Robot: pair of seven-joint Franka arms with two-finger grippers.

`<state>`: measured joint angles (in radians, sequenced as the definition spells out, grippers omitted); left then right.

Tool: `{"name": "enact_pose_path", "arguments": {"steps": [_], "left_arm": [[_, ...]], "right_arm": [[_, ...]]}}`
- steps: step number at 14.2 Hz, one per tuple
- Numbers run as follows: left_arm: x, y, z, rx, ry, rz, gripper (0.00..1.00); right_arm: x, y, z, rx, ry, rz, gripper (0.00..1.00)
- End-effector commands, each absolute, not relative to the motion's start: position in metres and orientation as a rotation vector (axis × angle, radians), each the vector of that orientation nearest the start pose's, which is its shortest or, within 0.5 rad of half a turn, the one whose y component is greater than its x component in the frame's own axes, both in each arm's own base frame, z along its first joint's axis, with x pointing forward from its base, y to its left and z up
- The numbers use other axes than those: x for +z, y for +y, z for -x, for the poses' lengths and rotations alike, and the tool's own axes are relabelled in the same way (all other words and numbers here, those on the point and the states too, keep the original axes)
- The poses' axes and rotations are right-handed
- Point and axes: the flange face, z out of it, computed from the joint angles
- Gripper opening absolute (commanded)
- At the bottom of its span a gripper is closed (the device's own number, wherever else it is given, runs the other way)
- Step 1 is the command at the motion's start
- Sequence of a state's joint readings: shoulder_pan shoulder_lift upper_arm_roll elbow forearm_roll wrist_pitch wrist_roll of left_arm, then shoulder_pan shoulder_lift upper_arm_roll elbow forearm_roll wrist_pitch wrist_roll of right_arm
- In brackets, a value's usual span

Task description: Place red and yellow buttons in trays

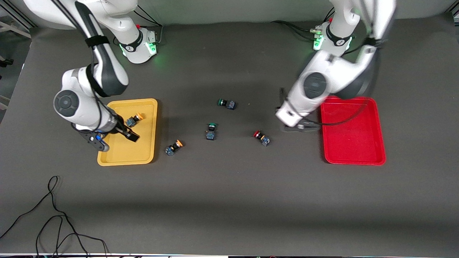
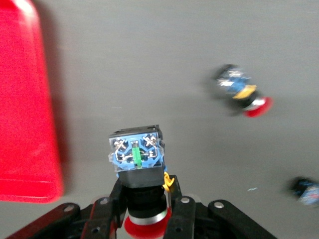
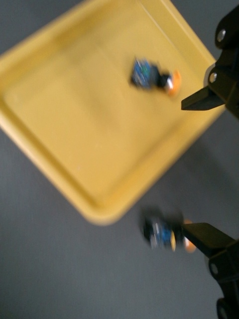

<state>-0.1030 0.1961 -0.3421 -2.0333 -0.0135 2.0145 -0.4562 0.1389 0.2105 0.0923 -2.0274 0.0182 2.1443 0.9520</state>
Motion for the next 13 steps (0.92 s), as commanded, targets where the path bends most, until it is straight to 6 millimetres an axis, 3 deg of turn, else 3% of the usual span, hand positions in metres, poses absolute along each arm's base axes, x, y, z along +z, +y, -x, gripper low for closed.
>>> {"name": "enact_pose_path", "arguments": {"steps": [1, 4, 6, 8, 9, 10, 11, 12, 13], "left_arm": [[0.321, -0.145, -0.504, 0.412, 0.053, 3.120, 0.00], [0.277, -0.056, -0.512, 0.374, 0.125, 3.132, 0.00], [0.233, -0.042, -0.513, 0.342, 0.162, 3.128, 0.00], [0.209, -0.031, -0.516, 0.325, 0.173, 3.119, 0.00], [0.203, -0.029, -0.516, 0.329, 0.194, 3.113, 0.17], [0.201, -0.028, -0.517, 0.343, 0.215, 3.105, 0.55], [0.206, -0.022, -0.520, 0.339, 0.203, 3.101, 0.71], [0.214, -0.021, -0.521, 0.365, 0.201, 3.088, 0.75], [0.233, -0.019, -0.528, 0.397, 0.197, 3.068, 0.82]], "right_arm": [[0.295, 0.190, -0.599, 0.230, 1.295, 2.861, 1.00], [0.250, 0.203, -0.605, 0.249, 1.347, 2.823, 1.00], [0.220, 0.202, -0.597, 0.266, 1.358, 2.819, 1.00], [0.198, 0.200, -0.587, 0.246, 1.358, 2.807, 0.99], [0.193, 0.200, -0.585, 0.238, 1.357, 2.804, 0.88], [0.188, 0.199, -0.584, 0.243, 1.358, 2.804, 0.67], [0.187, 0.200, -0.584, 0.245, 1.357, 2.803, 0.41], [0.187, 0.200, -0.584, 0.246, 1.359, 2.801, 0.25], [0.187, 0.200, -0.584, 0.242, 1.358, 2.800, 0.16]]}}
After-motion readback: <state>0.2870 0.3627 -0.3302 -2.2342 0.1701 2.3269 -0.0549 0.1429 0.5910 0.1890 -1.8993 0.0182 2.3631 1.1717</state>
